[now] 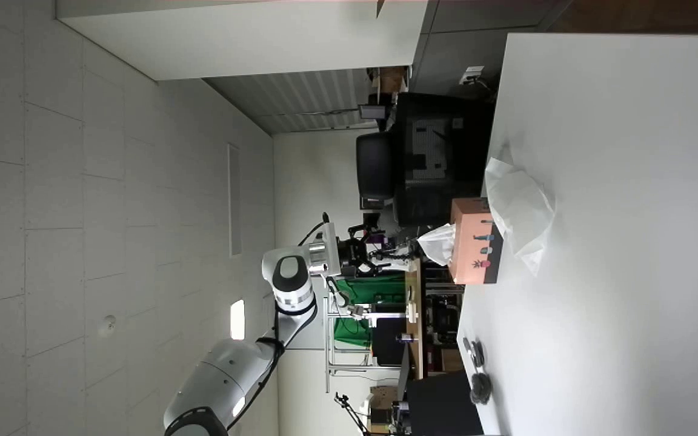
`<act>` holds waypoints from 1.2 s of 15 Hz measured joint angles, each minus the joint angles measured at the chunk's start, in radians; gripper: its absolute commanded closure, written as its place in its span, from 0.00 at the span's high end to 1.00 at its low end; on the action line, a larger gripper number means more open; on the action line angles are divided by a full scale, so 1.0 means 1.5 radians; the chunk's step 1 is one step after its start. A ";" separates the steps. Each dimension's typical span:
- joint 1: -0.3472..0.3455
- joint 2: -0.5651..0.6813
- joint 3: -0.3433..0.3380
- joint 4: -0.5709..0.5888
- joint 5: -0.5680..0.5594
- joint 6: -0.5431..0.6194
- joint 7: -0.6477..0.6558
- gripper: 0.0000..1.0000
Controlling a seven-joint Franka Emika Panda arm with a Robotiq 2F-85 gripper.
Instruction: Retrieve a napkin from the napkin box and place it on the table
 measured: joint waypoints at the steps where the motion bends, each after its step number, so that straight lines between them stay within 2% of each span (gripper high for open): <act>1: 0.000 0.000 0.000 0.000 0.000 0.000 0.000 1.00; 9: 0.000 0.003 0.002 0.000 0.001 0.004 -0.018 1.00; 15: 0.003 0.064 0.027 0.026 -0.002 0.101 -0.183 1.00; 18: 0.004 0.113 0.045 0.063 -0.002 0.075 -0.290 1.00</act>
